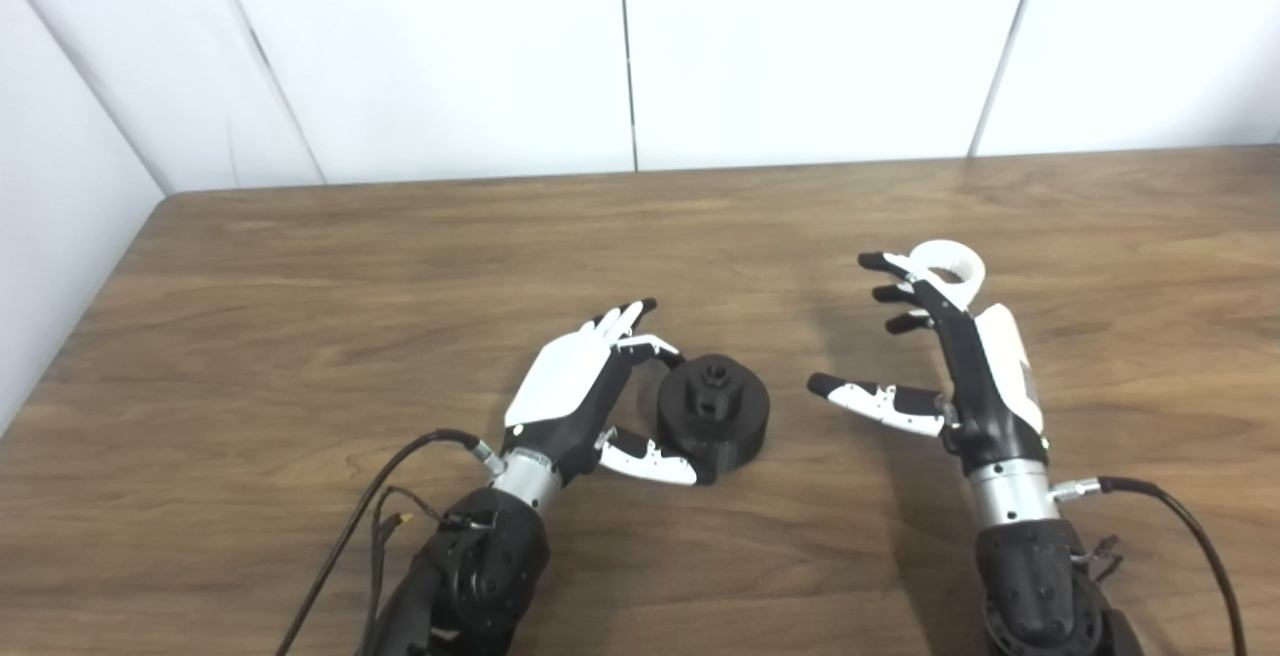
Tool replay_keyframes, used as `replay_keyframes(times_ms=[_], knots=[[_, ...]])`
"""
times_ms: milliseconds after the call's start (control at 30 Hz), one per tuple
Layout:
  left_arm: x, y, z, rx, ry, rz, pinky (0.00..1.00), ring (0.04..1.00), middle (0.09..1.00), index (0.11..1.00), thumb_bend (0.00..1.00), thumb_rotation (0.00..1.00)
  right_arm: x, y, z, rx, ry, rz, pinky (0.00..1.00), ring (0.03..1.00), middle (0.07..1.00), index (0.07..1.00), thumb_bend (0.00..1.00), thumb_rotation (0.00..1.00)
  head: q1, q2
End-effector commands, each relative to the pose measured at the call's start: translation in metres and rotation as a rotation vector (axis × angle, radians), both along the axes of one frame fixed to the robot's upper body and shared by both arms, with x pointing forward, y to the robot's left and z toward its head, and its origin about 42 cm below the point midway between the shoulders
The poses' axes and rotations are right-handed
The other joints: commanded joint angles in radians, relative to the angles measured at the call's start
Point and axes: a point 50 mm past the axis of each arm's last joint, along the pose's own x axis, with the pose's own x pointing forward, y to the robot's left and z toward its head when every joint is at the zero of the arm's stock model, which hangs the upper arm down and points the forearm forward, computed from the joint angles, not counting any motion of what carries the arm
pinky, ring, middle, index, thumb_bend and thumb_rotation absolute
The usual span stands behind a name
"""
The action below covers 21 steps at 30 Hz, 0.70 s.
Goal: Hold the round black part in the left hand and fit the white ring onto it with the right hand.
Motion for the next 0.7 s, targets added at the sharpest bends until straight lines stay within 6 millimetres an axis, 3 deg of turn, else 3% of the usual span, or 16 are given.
replay_keyframes(times_ms=[0, 200, 500, 667], knots=[[0.005, 0.0, 0.018, -0.013, -0.082, -0.02, 1.0, 1.0, 1.0, 0.639, 0.97, 0.33, 0.009, -0.003, 0.024, -0.05, -0.099, -0.045, 0.72, 0.831, 0.869, 0.798, 0.78, 0.3, -0.014, 0.0], [0.006, 0.006, 0.018, -0.015, -0.084, -0.02, 1.0, 1.0, 1.0, 0.635, 0.97, 0.32, 0.022, -0.027, 0.039, -0.18, -0.084, -0.173, 0.72, 0.885, 0.932, 0.827, 0.76, 0.35, -0.069, -0.008], [0.007, 0.015, 0.014, -0.017, -0.073, -0.024, 1.0, 1.0, 1.0, 0.639, 0.98, 0.34, 0.036, -0.062, 0.056, -0.317, -0.035, -0.325, 0.71, 0.911, 0.952, 0.826, 0.84, 0.39, -0.137, -0.02], [0.008, 0.018, 0.012, -0.024, -0.073, -0.024, 1.0, 1.0, 1.0, 0.636, 0.98, 0.35, 0.045, -0.079, 0.061, -0.391, 0.007, -0.4, 0.84, 0.952, 0.981, 0.845, 0.88, 0.44, -0.145, -0.02]])
